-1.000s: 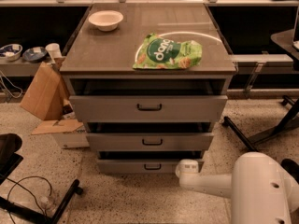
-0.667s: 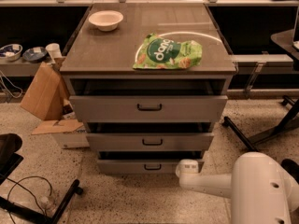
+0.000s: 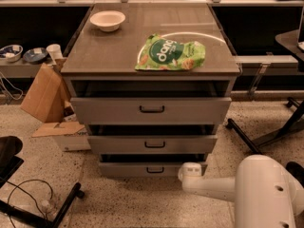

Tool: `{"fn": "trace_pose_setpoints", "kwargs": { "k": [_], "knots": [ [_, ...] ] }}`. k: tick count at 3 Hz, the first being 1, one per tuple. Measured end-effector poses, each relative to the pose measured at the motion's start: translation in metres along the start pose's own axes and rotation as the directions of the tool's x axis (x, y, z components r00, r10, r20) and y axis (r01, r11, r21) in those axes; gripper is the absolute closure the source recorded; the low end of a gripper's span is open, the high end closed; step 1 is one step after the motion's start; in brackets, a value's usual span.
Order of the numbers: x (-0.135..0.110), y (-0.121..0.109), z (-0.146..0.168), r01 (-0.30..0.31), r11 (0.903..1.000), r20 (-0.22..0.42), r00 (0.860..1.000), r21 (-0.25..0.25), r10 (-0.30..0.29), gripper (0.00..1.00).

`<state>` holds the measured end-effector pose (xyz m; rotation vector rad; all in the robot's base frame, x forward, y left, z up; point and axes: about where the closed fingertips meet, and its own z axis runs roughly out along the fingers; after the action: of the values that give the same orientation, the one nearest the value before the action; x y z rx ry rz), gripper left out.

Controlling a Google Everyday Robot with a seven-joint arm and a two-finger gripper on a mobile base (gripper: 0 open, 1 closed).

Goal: Close bottom drawer

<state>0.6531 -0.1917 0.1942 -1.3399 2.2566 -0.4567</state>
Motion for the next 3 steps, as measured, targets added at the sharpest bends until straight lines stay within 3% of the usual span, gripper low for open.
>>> {"fn": "trace_pose_setpoints", "kwargs": {
  "k": [1, 2, 3],
  "knots": [
    [0.0000, 0.0000, 0.0000, 0.000, 1.0000, 0.000, 1.000, 0.000, 0.000, 0.11],
    [0.0001, 0.0001, 0.0000, 0.000, 1.0000, 0.000, 1.000, 0.000, 0.000, 0.00],
    [0.0034, 0.0014, -0.0033, 0.000, 1.0000, -0.005, 1.000, 0.001, 0.000, 0.19]
  ]
}}
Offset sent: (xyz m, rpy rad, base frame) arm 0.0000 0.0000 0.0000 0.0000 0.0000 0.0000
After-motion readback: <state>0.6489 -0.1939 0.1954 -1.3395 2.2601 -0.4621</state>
